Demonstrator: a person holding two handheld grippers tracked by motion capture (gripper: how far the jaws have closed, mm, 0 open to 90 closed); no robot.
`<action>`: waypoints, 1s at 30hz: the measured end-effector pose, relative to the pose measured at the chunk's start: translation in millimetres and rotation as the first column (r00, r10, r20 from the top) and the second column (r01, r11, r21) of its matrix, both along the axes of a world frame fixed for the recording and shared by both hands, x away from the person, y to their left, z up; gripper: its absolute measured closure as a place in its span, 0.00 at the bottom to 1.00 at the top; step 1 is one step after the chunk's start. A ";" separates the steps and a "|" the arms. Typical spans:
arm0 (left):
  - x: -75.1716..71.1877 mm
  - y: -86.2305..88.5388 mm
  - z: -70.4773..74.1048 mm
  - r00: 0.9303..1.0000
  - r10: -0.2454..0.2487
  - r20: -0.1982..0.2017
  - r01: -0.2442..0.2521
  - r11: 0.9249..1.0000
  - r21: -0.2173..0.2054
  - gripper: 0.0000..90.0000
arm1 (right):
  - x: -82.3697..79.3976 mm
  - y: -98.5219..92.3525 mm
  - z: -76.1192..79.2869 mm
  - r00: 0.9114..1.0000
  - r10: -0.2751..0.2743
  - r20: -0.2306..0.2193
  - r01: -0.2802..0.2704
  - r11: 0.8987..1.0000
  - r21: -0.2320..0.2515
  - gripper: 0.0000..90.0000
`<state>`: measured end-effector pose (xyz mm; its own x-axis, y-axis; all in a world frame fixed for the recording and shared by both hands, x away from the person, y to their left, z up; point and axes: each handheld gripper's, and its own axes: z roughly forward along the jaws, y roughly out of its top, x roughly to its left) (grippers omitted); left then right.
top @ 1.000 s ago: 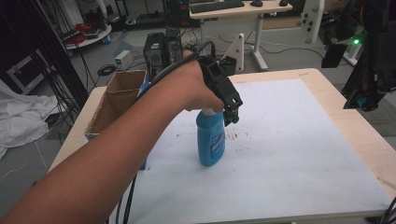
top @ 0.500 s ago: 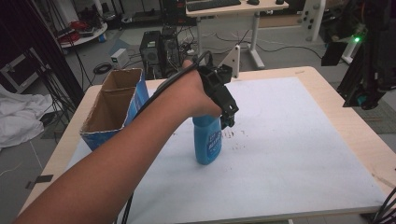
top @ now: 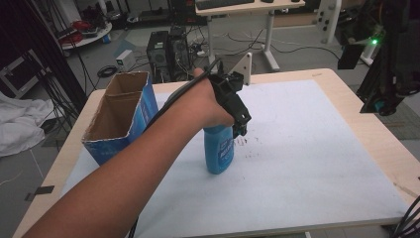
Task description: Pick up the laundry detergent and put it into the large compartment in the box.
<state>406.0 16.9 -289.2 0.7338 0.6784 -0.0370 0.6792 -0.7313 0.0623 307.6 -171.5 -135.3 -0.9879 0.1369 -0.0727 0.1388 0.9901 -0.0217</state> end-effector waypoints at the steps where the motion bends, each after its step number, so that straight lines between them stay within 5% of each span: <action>1: 0.0 0.0 0.0 1.000 0.000 0.000 0.000 1.000 0.000 0.02 | 0.2 -0.2 -0.2 1.000 0.001 0.000 -0.001 1.000 0.001 0.02; 30: 4.3 0.9 -8.9 1.000 0.018 0.020 -0.018 1.000 -0.002 0.11 | 1.6 0.8 -4.1 1.000 0.003 -0.003 -0.003 1.000 0.004 0.02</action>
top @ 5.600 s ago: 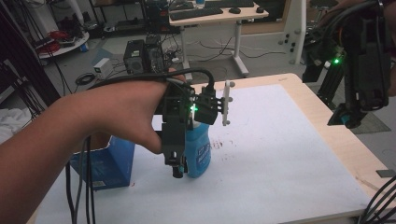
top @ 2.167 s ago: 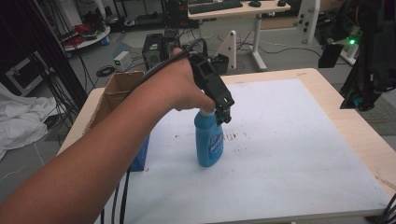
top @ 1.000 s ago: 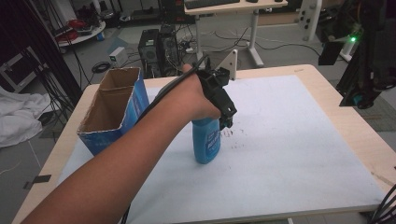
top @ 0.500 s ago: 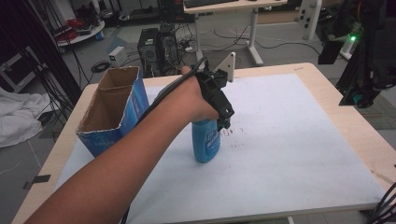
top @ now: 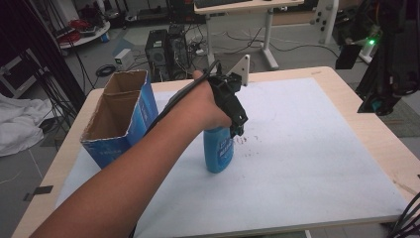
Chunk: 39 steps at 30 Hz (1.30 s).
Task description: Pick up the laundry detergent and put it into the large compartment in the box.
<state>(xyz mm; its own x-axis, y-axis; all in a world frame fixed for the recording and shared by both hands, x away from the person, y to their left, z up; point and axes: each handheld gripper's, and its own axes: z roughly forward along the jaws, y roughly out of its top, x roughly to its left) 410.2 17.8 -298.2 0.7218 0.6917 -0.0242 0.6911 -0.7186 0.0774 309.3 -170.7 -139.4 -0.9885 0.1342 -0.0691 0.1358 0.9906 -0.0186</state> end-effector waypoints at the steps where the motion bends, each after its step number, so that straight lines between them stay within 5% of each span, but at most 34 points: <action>1: 0.6 0.2 0.3 1.000 -0.005 -0.005 0.005 1.000 0.004 0.11 | -0.1 0.0 -0.3 1.000 -0.003 0.000 0.003 1.000 0.001 0.02; 8: 0.5 -0.6 -0.1 1.000 -0.013 -0.020 0.013 1.000 -0.011 0.22 | 1.0 0.2 -1.5 1.000 -0.004 -0.003 0.004 1.000 0.000 0.02; 39: 0.7 -0.1 1.1 1.000 -0.013 -0.023 0.014 1.000 0.018 0.34 | -0.2 -0.7 -2.6 1.000 -0.001 -0.001 0.001 1.000 0.000 0.02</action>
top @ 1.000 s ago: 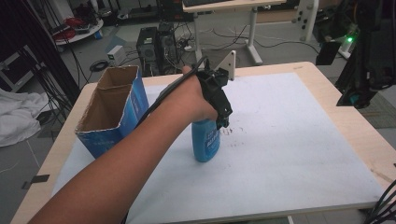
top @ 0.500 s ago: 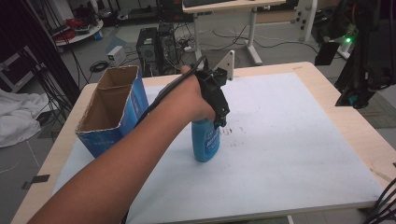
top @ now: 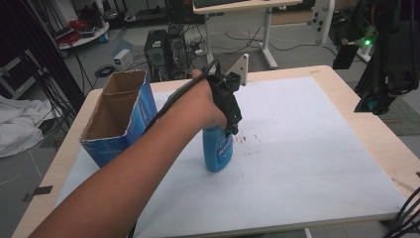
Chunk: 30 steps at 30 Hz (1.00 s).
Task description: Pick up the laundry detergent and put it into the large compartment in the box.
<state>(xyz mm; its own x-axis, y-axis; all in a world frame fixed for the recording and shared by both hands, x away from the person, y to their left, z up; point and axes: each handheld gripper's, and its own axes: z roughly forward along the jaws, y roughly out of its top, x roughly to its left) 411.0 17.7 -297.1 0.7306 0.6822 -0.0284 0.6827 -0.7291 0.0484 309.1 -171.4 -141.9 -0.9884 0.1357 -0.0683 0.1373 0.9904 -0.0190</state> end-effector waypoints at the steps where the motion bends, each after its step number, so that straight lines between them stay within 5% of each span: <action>1: 0.1 -0.2 0.0 1.000 -0.002 -0.001 0.002 1.000 0.000 0.34 | -0.5 -0.2 -0.2 1.000 -0.009 0.000 0.009 1.000 0.004 0.02; 30: -1.0 2.3 4.9 1.000 -0.014 -0.004 0.014 1.000 0.005 0.41 | 2.8 -0.8 -4.4 1.000 0.000 -0.003 0.000 1.000 0.010 0.02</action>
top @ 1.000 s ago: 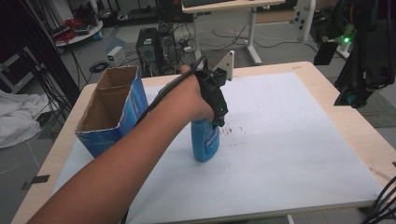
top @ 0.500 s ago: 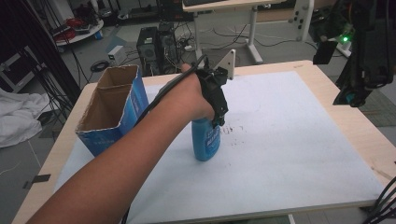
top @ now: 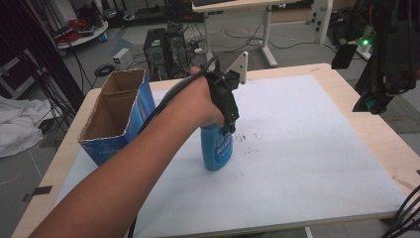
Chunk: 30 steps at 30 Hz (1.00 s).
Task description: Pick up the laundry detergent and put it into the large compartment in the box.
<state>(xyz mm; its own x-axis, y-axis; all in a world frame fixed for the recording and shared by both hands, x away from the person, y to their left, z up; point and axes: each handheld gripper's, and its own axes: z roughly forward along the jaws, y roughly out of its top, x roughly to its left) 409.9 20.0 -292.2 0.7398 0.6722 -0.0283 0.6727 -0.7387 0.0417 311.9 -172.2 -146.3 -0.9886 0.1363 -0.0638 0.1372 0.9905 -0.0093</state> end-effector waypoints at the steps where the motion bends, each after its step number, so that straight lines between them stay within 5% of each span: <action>1: -0.2 1.3 2.3 1.000 0.000 -0.001 0.000 1.000 -0.005 0.41 | -0.4 0.3 0.0 1.000 -0.003 0.001 0.003 1.000 0.003 0.02; 8: -4.3 12.4 34.4 1.000 0.003 0.013 -0.003 1.000 0.005 0.41 | -0.8 3.1 1.2 1.000 0.002 0.005 -0.002 1.000 0.003 0.02; 18: -0.3 46.1 88.3 0.999 0.038 -0.033 -0.038 0.999 -0.008 0.41 | -4.1 6.8 3.6 1.000 0.011 0.011 -0.011 1.000 0.005 0.02; 30: 0.9 78.7 156.7 0.995 0.097 0.024 -0.097 0.995 0.005 0.41 | -2.4 14.9 3.6 0.999 0.039 0.012 -0.039 0.999 0.000 0.02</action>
<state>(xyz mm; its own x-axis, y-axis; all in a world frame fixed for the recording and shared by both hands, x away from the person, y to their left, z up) 410.8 98.7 -135.5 0.6713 0.7411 -0.0070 0.7403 -0.6701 0.0538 309.5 -157.3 -142.7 -0.9923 0.0979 -0.0761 0.0987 0.9951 -0.0076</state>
